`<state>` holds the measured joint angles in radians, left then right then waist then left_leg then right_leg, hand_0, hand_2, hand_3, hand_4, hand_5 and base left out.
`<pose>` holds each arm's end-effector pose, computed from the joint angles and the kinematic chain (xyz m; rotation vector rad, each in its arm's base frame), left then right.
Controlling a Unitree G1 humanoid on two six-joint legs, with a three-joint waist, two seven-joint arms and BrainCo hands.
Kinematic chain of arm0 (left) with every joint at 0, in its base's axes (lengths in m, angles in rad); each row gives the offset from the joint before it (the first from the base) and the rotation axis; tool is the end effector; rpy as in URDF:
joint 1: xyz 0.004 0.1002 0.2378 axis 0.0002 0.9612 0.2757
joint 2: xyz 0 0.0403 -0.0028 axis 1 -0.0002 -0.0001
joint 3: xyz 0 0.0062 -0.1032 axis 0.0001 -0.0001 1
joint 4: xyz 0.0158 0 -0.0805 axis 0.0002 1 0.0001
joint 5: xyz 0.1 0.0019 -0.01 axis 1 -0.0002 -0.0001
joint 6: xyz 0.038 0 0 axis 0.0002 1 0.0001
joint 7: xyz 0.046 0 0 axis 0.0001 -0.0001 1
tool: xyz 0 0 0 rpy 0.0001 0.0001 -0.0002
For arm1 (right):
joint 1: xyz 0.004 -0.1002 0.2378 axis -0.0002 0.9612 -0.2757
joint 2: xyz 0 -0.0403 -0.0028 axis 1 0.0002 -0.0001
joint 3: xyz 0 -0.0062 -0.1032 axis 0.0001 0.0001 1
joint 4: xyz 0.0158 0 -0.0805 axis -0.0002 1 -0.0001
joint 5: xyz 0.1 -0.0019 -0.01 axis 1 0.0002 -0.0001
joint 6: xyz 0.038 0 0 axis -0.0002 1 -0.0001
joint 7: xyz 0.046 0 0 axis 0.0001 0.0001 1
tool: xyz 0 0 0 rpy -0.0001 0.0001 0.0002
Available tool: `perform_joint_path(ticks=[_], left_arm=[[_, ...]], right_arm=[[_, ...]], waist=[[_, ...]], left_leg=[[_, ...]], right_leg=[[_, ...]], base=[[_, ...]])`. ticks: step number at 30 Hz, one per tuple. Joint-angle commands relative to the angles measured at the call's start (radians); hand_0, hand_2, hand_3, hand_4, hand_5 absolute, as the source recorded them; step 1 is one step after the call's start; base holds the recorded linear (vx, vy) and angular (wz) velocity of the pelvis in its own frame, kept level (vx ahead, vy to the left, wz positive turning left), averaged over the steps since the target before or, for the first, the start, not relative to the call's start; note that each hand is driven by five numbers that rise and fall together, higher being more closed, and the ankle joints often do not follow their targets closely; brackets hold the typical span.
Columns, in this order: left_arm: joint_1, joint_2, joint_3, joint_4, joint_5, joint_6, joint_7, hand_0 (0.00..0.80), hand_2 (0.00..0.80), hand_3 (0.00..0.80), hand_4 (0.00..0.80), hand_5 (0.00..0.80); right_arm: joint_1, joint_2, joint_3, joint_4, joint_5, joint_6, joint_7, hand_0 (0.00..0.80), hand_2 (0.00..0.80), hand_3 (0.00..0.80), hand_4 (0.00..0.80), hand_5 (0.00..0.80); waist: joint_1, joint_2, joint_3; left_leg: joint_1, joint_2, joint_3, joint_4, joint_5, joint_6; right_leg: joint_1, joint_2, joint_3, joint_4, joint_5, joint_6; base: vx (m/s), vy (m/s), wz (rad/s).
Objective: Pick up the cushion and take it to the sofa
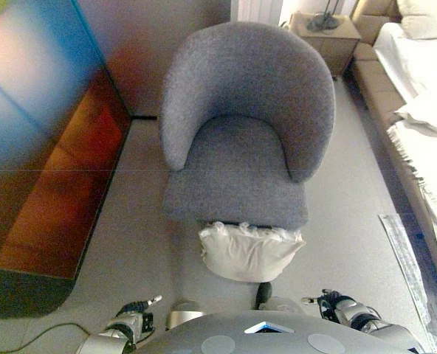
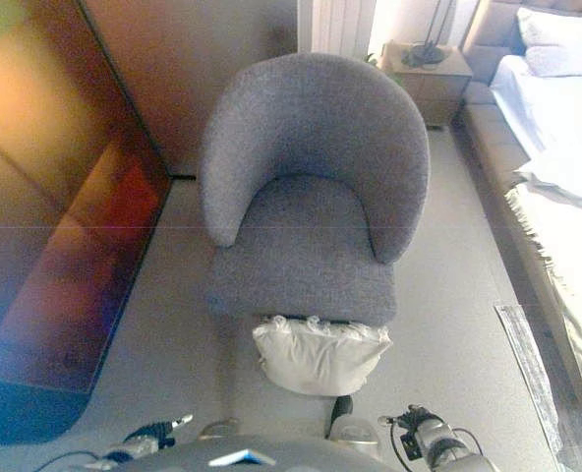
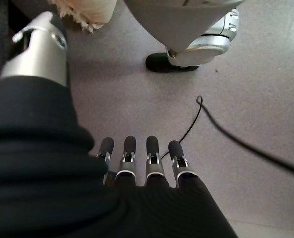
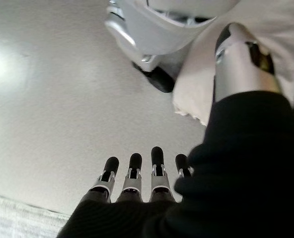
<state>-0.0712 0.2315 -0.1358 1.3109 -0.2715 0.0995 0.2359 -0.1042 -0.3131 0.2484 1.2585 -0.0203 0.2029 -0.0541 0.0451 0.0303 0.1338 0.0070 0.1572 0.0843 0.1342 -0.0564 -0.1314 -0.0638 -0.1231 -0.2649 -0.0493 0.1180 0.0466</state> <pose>0.0796 0.2233 -0.1159 0.2077 1.3190 0.4018 0.0956 -0.2458 -0.1054 -0.5061 1.3620 -0.0593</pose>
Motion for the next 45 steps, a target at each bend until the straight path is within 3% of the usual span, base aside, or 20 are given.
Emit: perform_joint_path(ticks=[1,3,5,7,10,15,19,25,30,37,40,41,43,45], left_arm=[[-0.057,0.006,-0.035,-0.015,-0.045,-0.059,0.012,0.000,0.000,0.000,0.000,0.000],[-0.088,0.004,-0.074,-0.044,-0.045,-0.083,0.003,0.000,0.000,0.000,0.000,0.000],[-0.116,0.010,-0.093,-0.055,-0.051,-0.099,0.001,0.000,0.000,0.000,0.000,0.000],[-0.140,0.014,-0.105,-0.067,-0.047,-0.110,0.008,0.000,0.000,0.000,0.000,0.000],[-0.229,0.034,-0.147,-0.104,-0.084,-0.121,0.028,0.000,0.000,0.000,0.000,0.000],[-0.336,0.043,-0.187,-0.147,-0.132,-0.126,0.084,0.000,0.000,0.000,0.000,0.000],[-0.401,0.045,-0.215,-0.169,-0.120,-0.168,0.137,0.000,0.000,0.000,0.000,0.000],[-0.483,0.073,-0.251,-0.206,-0.102,-0.252,0.178,0.000,0.000,0.000,0.000,0.000],[-0.568,0.105,-0.288,-0.241,-0.058,-0.270,0.186,0.000,0.000,0.000,0.000,0.000],[-0.696,0.156,-0.361,-0.256,0.012,-0.290,0.217,0.000,0.000,0.000,0.000,0.000],[-0.751,0.180,-0.382,-0.260,0.033,-0.315,0.222,0.000,0.000,0.000,0.000,0.000],[-0.773,0.187,-0.388,-0.263,0.040,-0.320,0.225,0.000,0.000,0.000,0.000,0.000],[-0.840,0.185,-0.404,-0.252,0.053,-0.320,0.217,0.000,0.000,0.000,0.000,0.000],[-0.883,0.196,-0.426,-0.245,0.066,-0.345,0.220,0.000,0.000,0.000,0.000,0.000]], right_arm=[[-0.084,-0.011,0.039,0.012,0.068,0.041,-0.067,0.000,0.000,0.000,0.000,0.000],[-0.119,-0.028,0.043,0.011,0.112,0.029,-0.101,0.000,0.000,0.000,0.000,0.000],[-0.148,-0.033,0.048,0.015,0.146,0.008,-0.118,0.000,0.000,0.000,0.000,0.000],[-0.177,-0.026,0.058,0.015,0.157,-0.030,-0.152,0.000,0.000,0.000,0.000,0.000],[-0.247,-0.025,0.069,-0.034,0.202,-0.101,-0.214,0.000,0.000,0.000,0.000,0.000],[-0.346,-0.022,0.084,-0.080,0.250,-0.145,-0.312,0.000,0.000,0.000,0.000,0.000],[-0.399,-0.037,0.083,-0.109,0.267,-0.181,-0.375,0.000,0.000,0.000,0.000,0.000],[-0.481,-0.099,0.067,-0.125,0.277,-0.202,-0.433,0.000,0.000,0.000,0.000,0.000],[-0.557,-0.146,0.065,-0.150,0.283,-0.227,-0.508,0.000,0.000,0.000,0.000,0.000],[-0.693,-0.223,0.071,-0.185,0.283,-0.212,-0.680,0.000,0.000,0.000,0.000,0.000],[-0.742,-0.248,0.076,-0.188,0.289,-0.216,-0.694,0.000,0.000,0.000,0.000,0.000],[-0.755,-0.253,0.079,-0.189,0.346,-0.297,-0.646,0.000,0.000,0.000,0.000,0.000],[-0.839,-0.234,0.099,-0.157,0.283,-0.241,-0.700,0.000,0.000,0.000,0.000,0.000],[-0.846,-0.241,0.105,-0.145,0.283,-0.288,-0.702,0.000,0.000,0.000,0.000,0.000]], waist=[[0.001,-0.031,0.089],[0.000,-0.009,0.133],[0.008,0.003,0.167],[0.003,-0.002,0.189],[-0.021,-0.008,0.262],[-0.037,-0.010,0.341],[-0.050,-0.011,0.385],[-0.067,-0.003,0.386],[-0.079,0.001,0.386],[-0.102,0.003,0.386],[-0.109,0.001,0.386],[-0.112,0.000,0.386],[-0.109,0.005,0.386],[-0.113,0.006,0.386]], left_leg=[[-0.113,-0.058,-0.018,0.097,0.004,0.047],[-0.166,-0.050,-0.012,0.046,0.049,0.036],[-0.223,-0.039,-0.035,0.020,0.103,0.024],[-0.251,-0.047,-0.034,0.003,0.067,0.045],[-0.365,-0.049,-0.016,0.063,0.046,0.052],[-0.487,-0.064,-0.002,0.132,0.037,0.071],[-0.558,-0.074,-0.001,0.169,0.029,0.078],[-0.707,-0.068,0.012,0.233,0.022,0.079],[-0.828,-0.059,0.005,0.291,0.017,0.081],[-0.988,-0.039,-0.004,0.338,0.013,0.081],[-1.046,-0.037,-0.008,0.349,0.010,0.083],[-1.066,-0.036,-0.009,0.354,0.009,0.084],[-1.114,-0.038,-0.014,0.371,0.007,0.084],[-1.154,-0.035,-0.015,0.390,0.002,0.084]], right_leg=[[-0.016,-0.084,0.049,0.117,-0.126,0.028],[-0.047,-0.081,0.053,0.114,-0.130,0.032],[-0.076,-0.067,0.073,0.112,-0.137,0.031],[-0.132,-0.072,0.091,0.132,-0.137,0.034],[-0.284,-0.085,0.110,0.223,-0.130,0.044],[-0.426,-0.097,0.140,0.338,-0.139,0.047],[-0.484,-0.105,0.148,0.335,-0.121,0.055],[-0.628,-0.108,0.154,0.373,-0.110,0.058],[-0.757,-0.094,0.175,0.424,-0.110,0.055],[-0.925,-0.072,0.207,0.488,-0.112,0.042],[-0.986,-0.065,0.212,0.504,-0.112,0.042],[-1.006,-0.064,0.212,0.510,-0.112,0.042],[-1.058,-0.064,0.214,0.537,-0.117,0.041],[-1.097,-0.060,0.218,0.558,-0.116,0.043]], base=[[-0.173,0.064,0.15],[-0.172,0.075,0.19],[-0.109,0.047,0.06],[-0.034,0.084,-0.26],[-0.135,0.085,-0.25],[-0.032,0.099,0.16],[-0.044,0.030,-0.13],[-0.042,0.020,-0.01],[-0.054,-0.008,-0.01],[-0.053,-0.002,-0.11],[-0.045,0.008,-0.13],[-0.033,0.004,-0.08],[-0.036,0.015,-0.02],[-0.042,0.012,-0.08]])
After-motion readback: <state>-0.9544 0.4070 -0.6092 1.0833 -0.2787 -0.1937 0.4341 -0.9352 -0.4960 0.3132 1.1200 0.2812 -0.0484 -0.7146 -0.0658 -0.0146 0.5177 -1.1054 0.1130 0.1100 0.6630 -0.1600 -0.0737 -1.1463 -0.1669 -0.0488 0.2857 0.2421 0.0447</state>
